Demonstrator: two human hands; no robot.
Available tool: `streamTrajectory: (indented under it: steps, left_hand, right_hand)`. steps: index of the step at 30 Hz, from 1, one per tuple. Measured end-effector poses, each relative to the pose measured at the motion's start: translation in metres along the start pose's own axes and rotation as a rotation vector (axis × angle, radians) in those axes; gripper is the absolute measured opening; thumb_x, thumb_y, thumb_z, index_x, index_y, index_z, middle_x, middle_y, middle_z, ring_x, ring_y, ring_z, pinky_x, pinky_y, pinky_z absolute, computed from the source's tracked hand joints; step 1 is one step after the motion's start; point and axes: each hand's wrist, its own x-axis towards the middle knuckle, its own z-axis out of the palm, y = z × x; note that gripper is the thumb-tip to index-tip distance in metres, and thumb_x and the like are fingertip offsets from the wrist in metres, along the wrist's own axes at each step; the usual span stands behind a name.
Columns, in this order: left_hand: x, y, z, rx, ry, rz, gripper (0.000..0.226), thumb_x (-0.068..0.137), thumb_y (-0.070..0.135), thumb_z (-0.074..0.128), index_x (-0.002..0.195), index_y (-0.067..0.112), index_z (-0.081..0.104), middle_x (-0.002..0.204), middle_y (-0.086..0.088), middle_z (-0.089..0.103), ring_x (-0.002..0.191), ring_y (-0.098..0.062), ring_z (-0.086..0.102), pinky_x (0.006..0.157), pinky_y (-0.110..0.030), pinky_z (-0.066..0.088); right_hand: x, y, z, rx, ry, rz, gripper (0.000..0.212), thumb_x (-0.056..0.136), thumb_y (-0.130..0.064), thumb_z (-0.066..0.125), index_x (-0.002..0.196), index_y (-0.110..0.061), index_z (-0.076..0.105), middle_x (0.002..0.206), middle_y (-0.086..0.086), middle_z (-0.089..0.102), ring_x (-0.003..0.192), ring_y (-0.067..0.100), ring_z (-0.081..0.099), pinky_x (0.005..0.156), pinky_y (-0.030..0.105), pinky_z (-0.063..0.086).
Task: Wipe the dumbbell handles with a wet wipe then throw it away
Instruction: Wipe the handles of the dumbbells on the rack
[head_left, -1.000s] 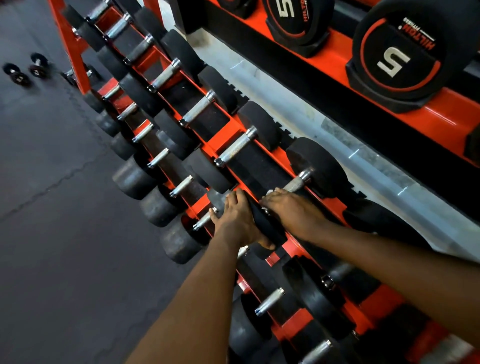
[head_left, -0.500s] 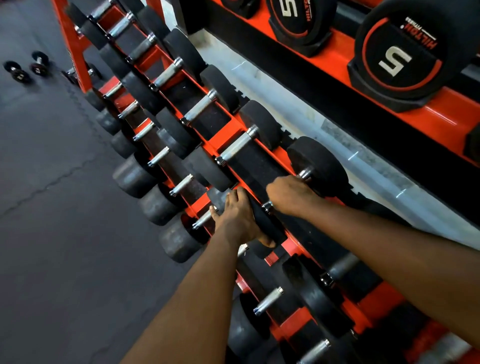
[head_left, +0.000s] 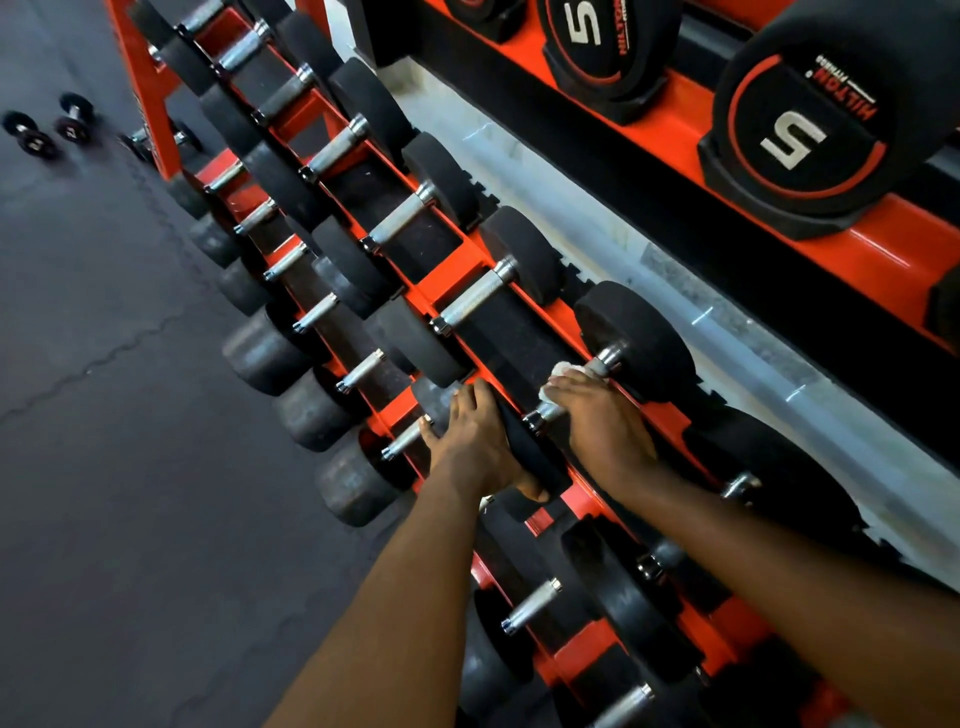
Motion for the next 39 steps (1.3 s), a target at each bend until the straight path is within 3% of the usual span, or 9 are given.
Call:
streamTrajectory:
  steps: [6,12,15,18,22,28,31,34,39]
  left_hand:
    - [0.002,-0.001,0.002,-0.006,0.027,0.008,0.156,0.042,0.051,0.097,0.156,0.013,-0.002,0.165,-0.003,0.005,0.155,-0.02,0.005,0.118,-0.068,0.0]
    - [0.004,-0.004,0.004,-0.018,0.054,0.027,0.152,0.043,0.048,0.098,0.154,0.011,0.001,0.164,-0.003,0.008,0.154,-0.019,0.009,0.117,-0.068,0.002]
    - [0.006,-0.004,0.006,-0.022,0.048,0.028,0.157,0.039,0.051,0.098,0.155,0.013,0.0,0.164,-0.004,0.008,0.154,-0.022,0.012,0.117,-0.069,0.002]
    - [0.007,-0.005,0.005,-0.013,0.051,0.026,0.157,0.035,0.055,0.097,0.154,0.013,0.003,0.163,-0.002,0.012,0.153,-0.022,0.016,0.117,-0.07,0.002]
    - [0.006,-0.006,0.004,-0.003,0.035,0.014,0.161,0.038,0.056,0.097,0.157,0.013,-0.003,0.166,-0.004,0.008,0.154,-0.023,0.013,0.117,-0.067,-0.001]
    - [0.003,-0.006,0.004,-0.017,0.034,0.027,0.157,0.039,0.053,0.097,0.156,0.012,0.0,0.164,-0.002,0.011,0.153,-0.022,0.015,0.118,-0.066,-0.002]
    - [0.007,-0.007,0.004,-0.021,0.05,0.032,0.157,0.04,0.053,0.097,0.156,0.012,0.0,0.164,-0.003,0.011,0.153,-0.022,0.015,0.117,-0.067,-0.002]
    - [0.006,-0.006,0.003,-0.017,0.032,0.025,0.158,0.04,0.053,0.097,0.157,0.013,-0.003,0.165,-0.004,0.008,0.154,-0.023,0.012,0.117,-0.067,-0.004]
    - [0.003,-0.003,0.001,-0.014,0.027,0.022,0.16,0.042,0.052,0.098,0.158,0.011,-0.004,0.165,-0.003,0.009,0.154,-0.023,0.012,0.118,-0.066,-0.003]
  right_hand:
    - [-0.032,-0.038,0.036,0.57,0.136,0.449,0.068,0.095,0.004,0.048,0.155,-0.022,0.027,0.162,0.0,0.019,0.15,0.016,0.017,0.121,0.032,0.022]
    - [-0.027,-0.059,0.036,0.917,0.169,0.775,0.051,0.103,-0.017,0.046,0.152,-0.017,0.033,0.148,0.011,0.046,0.133,0.022,0.047,0.103,0.022,0.035]
    - [-0.016,-0.055,0.042,1.033,0.167,0.92,0.043,0.103,-0.024,0.046,0.144,-0.012,0.045,0.138,0.014,0.055,0.124,0.026,0.055,0.108,0.042,0.043]
    - [0.011,-0.039,0.034,1.242,0.268,1.072,0.025,0.101,-0.023,0.046,0.107,-0.006,0.063,0.098,0.009,0.067,0.088,0.021,0.063,0.074,0.03,0.053]
    - [0.023,-0.028,0.029,1.723,0.306,1.053,0.041,0.102,-0.037,0.04,0.094,-0.005,0.064,0.09,0.016,0.066,0.087,0.027,0.064,0.085,0.036,0.05]
    - [0.011,-0.009,0.029,1.75,0.32,0.934,0.076,0.095,-0.065,0.033,0.129,-0.002,0.056,0.12,0.019,0.065,0.111,0.03,0.063,0.094,0.04,0.049]
    - [0.019,-0.02,0.028,1.76,0.516,0.941,0.063,0.098,-0.053,0.035,0.137,-0.005,0.052,0.125,0.015,0.06,0.116,0.026,0.058,0.104,0.038,0.04]
    - [0.016,-0.022,0.025,1.661,0.312,0.906,0.031,0.089,-0.032,0.049,0.105,-0.008,0.062,0.092,0.012,0.061,0.086,0.021,0.059,0.081,0.033,0.046]
    - [0.017,-0.023,0.013,1.673,0.323,0.864,0.044,0.067,-0.023,0.054,0.107,-0.006,0.058,0.091,0.011,0.059,0.085,0.022,0.057,0.081,0.035,0.045]
